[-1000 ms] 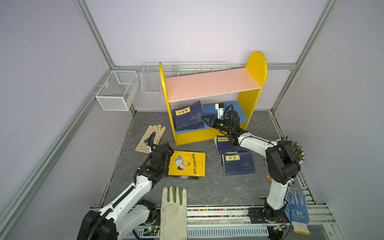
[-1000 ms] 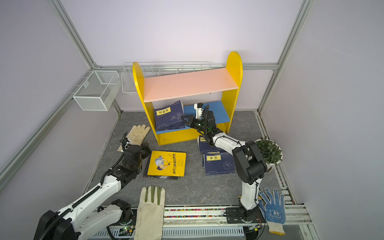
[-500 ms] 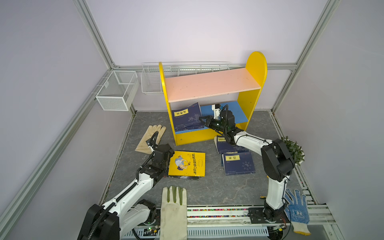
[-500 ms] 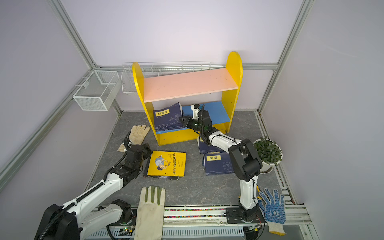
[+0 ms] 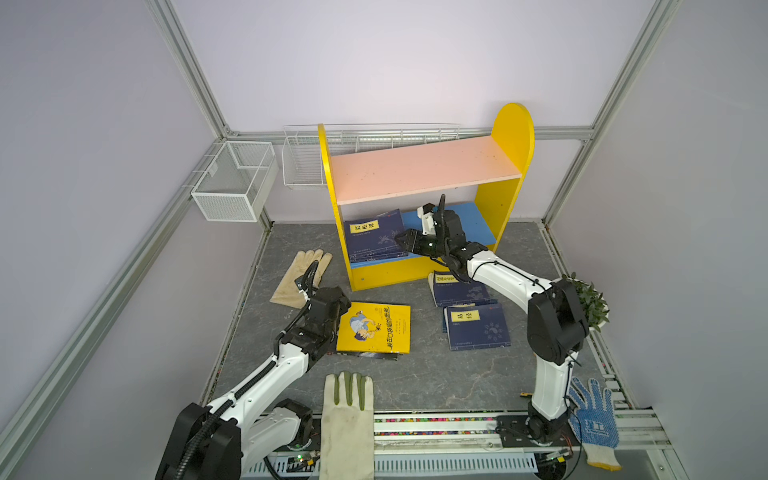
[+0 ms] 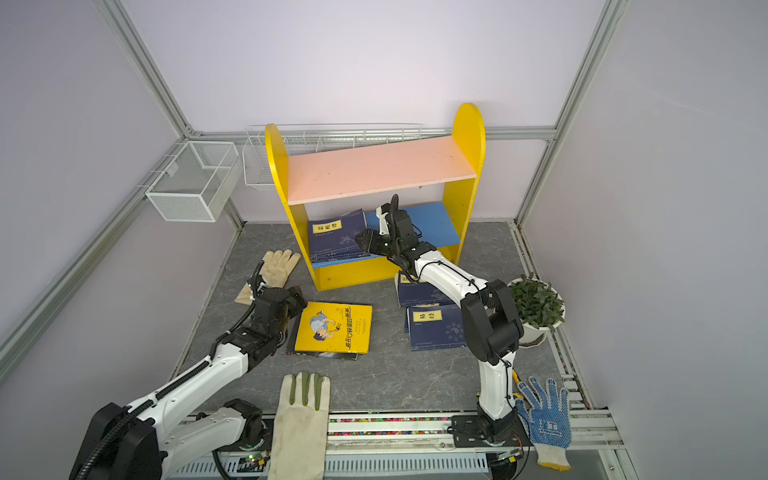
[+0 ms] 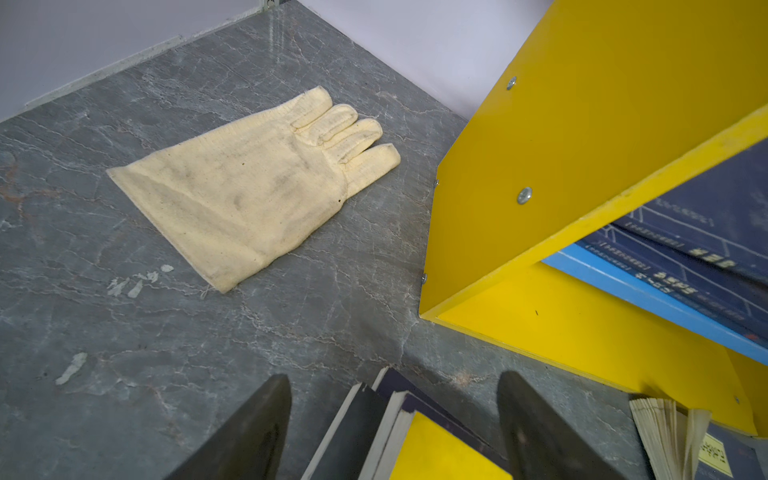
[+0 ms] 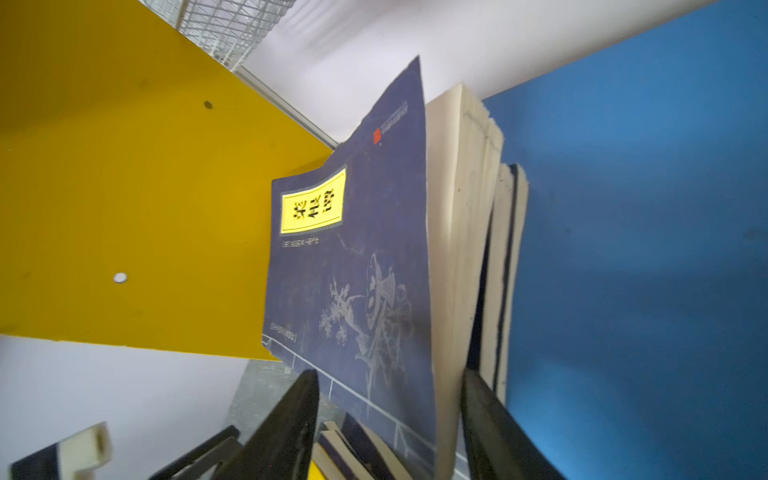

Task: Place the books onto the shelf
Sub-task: 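Place the book on the blue shelf with the right gripper while the left gripper withdraws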

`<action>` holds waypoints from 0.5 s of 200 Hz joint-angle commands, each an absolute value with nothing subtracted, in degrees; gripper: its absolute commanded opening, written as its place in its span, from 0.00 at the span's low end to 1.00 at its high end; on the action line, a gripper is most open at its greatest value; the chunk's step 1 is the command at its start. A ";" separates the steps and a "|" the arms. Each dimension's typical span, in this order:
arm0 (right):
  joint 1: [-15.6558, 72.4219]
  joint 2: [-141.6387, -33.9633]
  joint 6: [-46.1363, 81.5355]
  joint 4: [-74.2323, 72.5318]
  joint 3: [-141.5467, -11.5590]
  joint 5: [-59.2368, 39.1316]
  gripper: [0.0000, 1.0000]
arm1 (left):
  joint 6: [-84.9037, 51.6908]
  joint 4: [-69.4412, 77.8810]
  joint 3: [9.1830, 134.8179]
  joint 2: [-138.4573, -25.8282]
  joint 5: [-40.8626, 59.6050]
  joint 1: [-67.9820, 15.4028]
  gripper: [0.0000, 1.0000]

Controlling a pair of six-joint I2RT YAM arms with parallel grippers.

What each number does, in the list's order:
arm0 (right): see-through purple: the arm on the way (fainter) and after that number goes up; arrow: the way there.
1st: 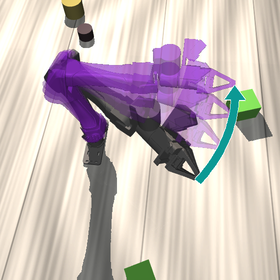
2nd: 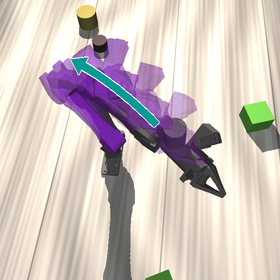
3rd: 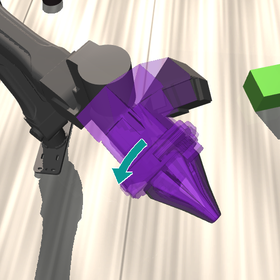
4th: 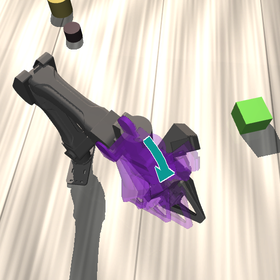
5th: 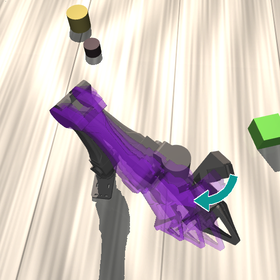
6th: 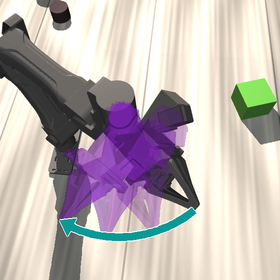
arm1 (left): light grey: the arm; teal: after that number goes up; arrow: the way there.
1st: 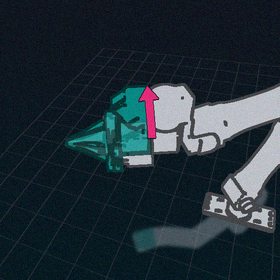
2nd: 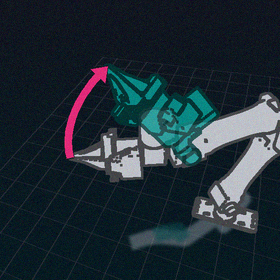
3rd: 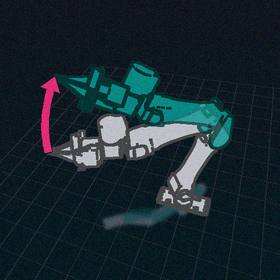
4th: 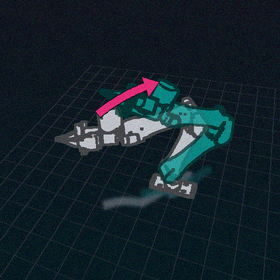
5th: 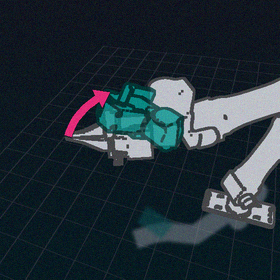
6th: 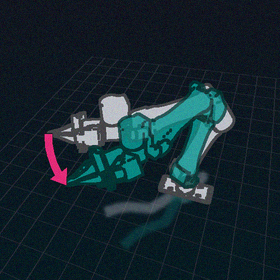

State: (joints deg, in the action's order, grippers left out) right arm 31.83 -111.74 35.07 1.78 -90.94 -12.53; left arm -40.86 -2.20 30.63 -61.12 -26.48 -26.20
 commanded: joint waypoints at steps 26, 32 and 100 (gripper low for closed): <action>31.99 -108.24 27.78 10.56 -91.55 -6.21 0.66 | -38.53 -0.47 32.88 -62.03 -25.02 -25.94 0.78; 31.97 -108.07 27.77 10.55 -91.29 -6.32 0.66 | -38.21 -0.09 32.89 -62.13 -24.69 -25.93 0.78; 30.15 -101.13 26.29 5.35 -82.28 -7.60 0.64 | -30.23 4.08 35.20 -66.68 -14.69 -26.68 0.79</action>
State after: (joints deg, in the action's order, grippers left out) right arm 31.09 -106.37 28.32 7.79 -85.38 -7.92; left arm -34.70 1.39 32.14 -64.88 -19.44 -26.22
